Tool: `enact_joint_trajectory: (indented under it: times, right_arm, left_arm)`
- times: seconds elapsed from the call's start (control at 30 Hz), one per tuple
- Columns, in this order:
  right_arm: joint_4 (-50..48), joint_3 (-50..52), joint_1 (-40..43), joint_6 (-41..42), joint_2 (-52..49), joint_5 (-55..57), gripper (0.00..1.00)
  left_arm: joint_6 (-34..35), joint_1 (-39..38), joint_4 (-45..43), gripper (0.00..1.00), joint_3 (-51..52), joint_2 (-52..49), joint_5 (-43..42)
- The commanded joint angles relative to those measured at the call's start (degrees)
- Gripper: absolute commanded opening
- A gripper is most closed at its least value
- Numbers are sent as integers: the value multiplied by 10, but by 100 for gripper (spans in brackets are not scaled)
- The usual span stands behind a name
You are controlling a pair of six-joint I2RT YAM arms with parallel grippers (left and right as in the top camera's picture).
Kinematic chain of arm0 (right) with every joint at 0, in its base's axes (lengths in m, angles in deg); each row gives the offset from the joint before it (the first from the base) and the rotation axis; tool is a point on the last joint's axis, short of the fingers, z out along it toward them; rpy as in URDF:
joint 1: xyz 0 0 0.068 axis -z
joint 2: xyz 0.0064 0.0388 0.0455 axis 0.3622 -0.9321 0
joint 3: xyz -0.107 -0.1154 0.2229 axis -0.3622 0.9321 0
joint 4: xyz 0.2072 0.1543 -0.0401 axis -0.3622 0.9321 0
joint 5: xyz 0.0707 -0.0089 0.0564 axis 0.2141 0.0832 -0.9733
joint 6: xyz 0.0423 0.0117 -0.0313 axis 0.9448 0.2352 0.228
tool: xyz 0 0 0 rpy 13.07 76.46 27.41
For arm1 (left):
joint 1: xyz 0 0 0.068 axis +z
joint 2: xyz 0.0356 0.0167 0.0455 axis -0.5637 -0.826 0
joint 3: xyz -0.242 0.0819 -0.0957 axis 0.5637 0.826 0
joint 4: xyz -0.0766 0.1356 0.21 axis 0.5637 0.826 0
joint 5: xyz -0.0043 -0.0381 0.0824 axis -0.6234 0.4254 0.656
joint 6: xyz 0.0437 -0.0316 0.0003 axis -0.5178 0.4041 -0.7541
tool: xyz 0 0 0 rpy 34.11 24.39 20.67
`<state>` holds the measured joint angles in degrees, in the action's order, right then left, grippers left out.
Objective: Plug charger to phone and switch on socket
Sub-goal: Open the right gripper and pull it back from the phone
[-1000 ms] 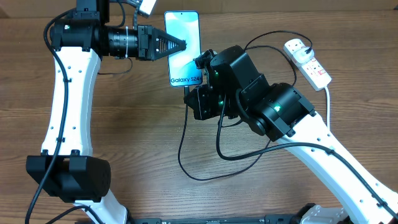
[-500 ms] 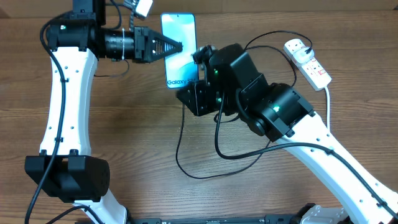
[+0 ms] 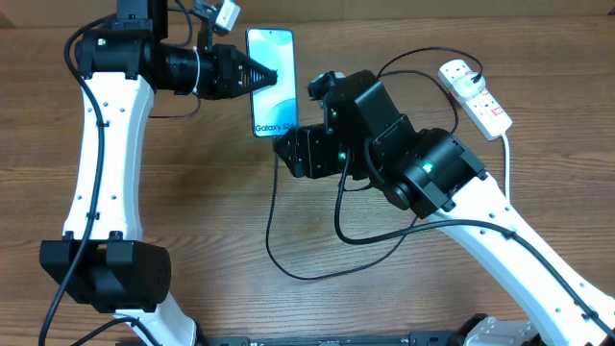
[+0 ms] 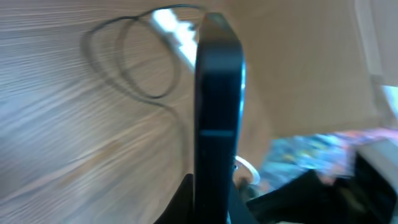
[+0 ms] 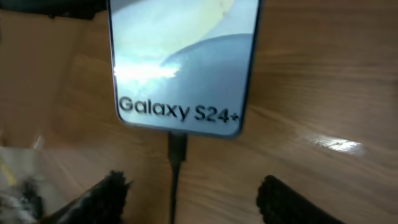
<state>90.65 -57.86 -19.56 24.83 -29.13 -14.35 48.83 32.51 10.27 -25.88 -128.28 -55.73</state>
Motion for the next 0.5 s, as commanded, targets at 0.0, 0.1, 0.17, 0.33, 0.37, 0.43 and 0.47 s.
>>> enact_joint_trajectory:
  times: [0.0,0.1,0.17,0.33,0.37,0.43,0.47]
  right_arm:
    - [26,-10,5,43,8,99,78]
    - [54,-10,13,82,8,153,88]
    - [70,-10,21,105,8,183,91]
    - [103,-8,64,134,8,197,93]
    - [113,-8,76,138,8,197,93]
    - [128,-8,98,143,8,195,93]
    - [133,-8,107,143,8,193,93]
  left_arm:
    - [29,-5,5,4,-4,-6,149]
    - [28,-10,24,4,-3,-22,182]
    - [18,-15,35,4,-3,-37,184]
    - [12,-32,48,4,-3,-97,218]
    - [10,-35,49,4,-3,-111,219]
    - [-2,-43,49,4,-3,-137,219]
    - [-7,-48,48,4,-3,-147,219]
